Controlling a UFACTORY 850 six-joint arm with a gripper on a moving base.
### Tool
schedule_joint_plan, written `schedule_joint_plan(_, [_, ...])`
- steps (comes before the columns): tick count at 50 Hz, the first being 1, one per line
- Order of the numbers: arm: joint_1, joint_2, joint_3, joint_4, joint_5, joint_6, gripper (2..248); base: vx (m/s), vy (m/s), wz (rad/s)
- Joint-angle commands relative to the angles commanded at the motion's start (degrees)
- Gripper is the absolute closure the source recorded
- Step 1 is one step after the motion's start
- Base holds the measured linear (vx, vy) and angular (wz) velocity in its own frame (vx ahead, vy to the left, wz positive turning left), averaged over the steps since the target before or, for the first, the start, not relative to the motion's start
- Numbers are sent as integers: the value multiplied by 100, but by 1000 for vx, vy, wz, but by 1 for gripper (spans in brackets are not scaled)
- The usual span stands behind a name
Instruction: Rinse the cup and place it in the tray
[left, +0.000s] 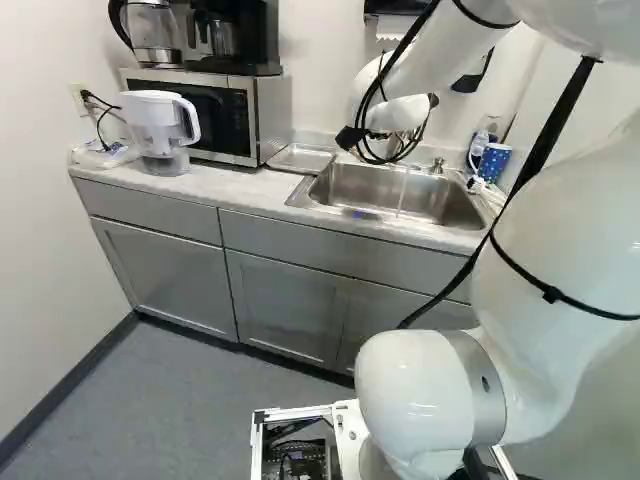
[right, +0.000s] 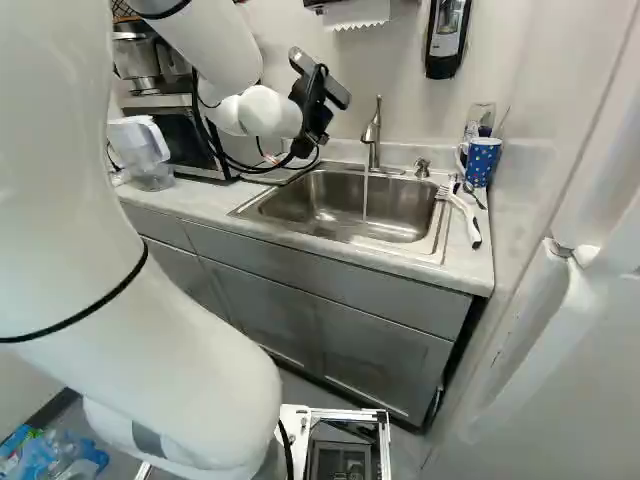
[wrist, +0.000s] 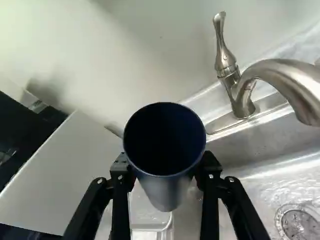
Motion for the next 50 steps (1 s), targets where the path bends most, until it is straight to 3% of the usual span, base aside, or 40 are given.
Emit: schedule_joint_plan(50, [0,0,0,0,0,-3012,124,0,0,0])
